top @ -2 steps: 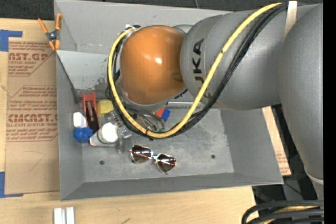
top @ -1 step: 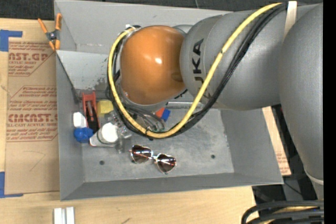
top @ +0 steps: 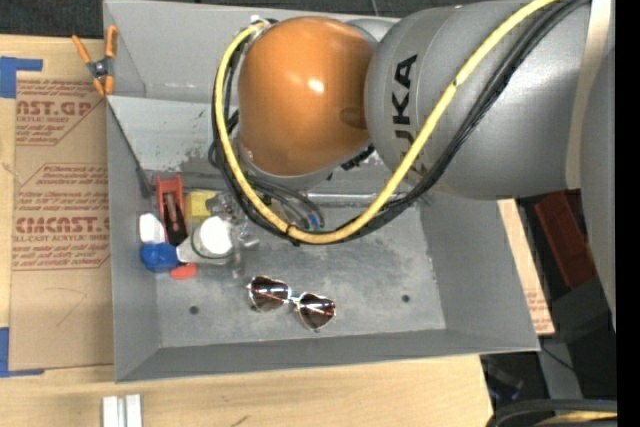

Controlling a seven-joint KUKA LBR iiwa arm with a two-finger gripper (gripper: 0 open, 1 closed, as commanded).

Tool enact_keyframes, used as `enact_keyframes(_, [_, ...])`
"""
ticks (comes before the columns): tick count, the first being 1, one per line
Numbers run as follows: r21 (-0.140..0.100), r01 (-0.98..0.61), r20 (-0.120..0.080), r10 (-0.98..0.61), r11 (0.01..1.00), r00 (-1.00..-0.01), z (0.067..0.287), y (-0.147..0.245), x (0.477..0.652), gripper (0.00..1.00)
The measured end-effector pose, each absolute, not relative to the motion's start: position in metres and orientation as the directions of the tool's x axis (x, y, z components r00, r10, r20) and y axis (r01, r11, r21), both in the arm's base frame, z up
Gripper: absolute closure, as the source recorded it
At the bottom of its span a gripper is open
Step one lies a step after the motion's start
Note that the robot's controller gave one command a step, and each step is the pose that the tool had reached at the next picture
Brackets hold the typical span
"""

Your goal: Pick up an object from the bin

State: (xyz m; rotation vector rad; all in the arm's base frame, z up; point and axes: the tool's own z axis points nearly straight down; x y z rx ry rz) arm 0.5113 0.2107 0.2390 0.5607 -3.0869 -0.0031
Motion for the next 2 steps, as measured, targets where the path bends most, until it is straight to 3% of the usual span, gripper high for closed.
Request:
enact_keyframes(1, [0.002,-0.349,0.001,-0.349,0.937,-0.937,0.261,0.209,0.511,1.00])
enact_keyframes(2, [0.003,-0.557,-0.001,-0.557,0.831,-0.831,0.304,0.202,0.493,1.00])
